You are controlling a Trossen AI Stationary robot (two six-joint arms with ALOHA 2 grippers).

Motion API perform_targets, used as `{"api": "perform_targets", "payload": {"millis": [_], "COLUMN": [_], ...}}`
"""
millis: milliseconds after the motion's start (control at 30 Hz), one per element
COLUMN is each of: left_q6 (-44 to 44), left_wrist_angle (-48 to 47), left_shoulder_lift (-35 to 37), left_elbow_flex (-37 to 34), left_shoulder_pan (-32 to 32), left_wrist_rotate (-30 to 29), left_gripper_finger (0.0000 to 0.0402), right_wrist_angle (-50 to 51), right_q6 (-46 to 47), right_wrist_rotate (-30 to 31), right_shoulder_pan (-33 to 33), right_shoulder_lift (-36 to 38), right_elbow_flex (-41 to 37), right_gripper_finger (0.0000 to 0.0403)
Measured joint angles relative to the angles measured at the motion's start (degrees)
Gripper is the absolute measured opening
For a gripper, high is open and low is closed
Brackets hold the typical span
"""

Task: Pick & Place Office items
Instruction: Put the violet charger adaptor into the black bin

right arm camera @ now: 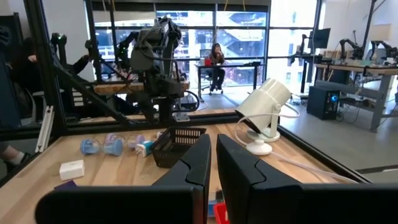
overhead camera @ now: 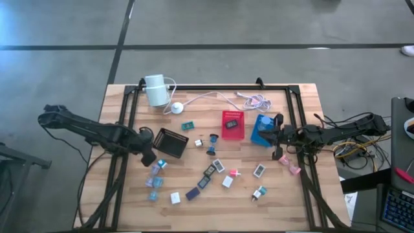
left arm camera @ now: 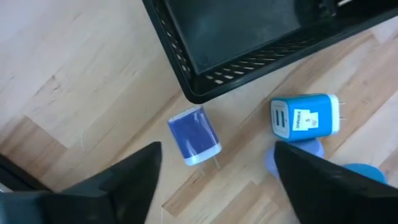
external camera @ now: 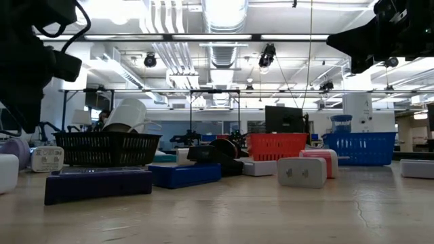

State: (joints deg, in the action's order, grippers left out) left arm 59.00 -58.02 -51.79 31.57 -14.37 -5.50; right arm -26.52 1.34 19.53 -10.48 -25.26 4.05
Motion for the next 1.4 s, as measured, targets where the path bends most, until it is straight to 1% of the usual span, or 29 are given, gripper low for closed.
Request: {"api": "perform_targets", "payload": {"millis": [67,167,400,733,833,1000,1133,1267,1400], "left_q6": [0.2,0.4,-0.4,-0.7,-0.4,0.0,0.7,-0.3,-2.8], "left_wrist_angle": [0.3,0.8,4.8,8.2,9.8,12.2,12.4,12.4,12.2], "left_shoulder_lift": [-1.3,-3.4,-6.7,-6.9,-6.9,-6.9,-6.8,-6.8,-6.9], "left_elbow_flex": [-0.1,-0.6,-4.6,-7.2,-8.4,-10.3,-10.9,-10.7,-9.6], "left_shoulder_pan": [0.0,0.0,0.0,0.2,0.7,0.9,0.9,0.9,0.9], "left_wrist_rotate": [-0.2,-0.7,-0.9,-1.2,-2.0,-3.5,-3.7,-3.7,-2.0], "left_gripper_finger": [0.0353,0.0365,0.0363,0.0361,0.0355,0.0329,0.0296,0.0245,0.0170], "right_wrist_angle": [0.0,0.0,0.0,0.0,0.0,0.1,0.1,0.1,0.1], "right_q6": [0.0,0.0,0.0,0.0,0.0,0.0,-0.4,-0.5,-0.4], "right_wrist_rotate": [0.0,0.0,0.1,0.2,0.2,0.1,0.1,0.1,0.1], "right_shoulder_pan": [0.0,0.0,0.0,0.0,0.0,0.0,0.0,0.0,0.0], "right_shoulder_lift": [0.0,0.0,0.0,0.0,0.0,0.0,0.0,0.0,0.0], "right_elbow_flex": [0.0,0.0,0.0,0.0,0.0,0.0,0.0,0.0,0.0], "right_gripper_finger": [0.0022,0.0022,0.0022,0.0022,0.0022,0.0022,0.0022,0.0022,0.0022]}}
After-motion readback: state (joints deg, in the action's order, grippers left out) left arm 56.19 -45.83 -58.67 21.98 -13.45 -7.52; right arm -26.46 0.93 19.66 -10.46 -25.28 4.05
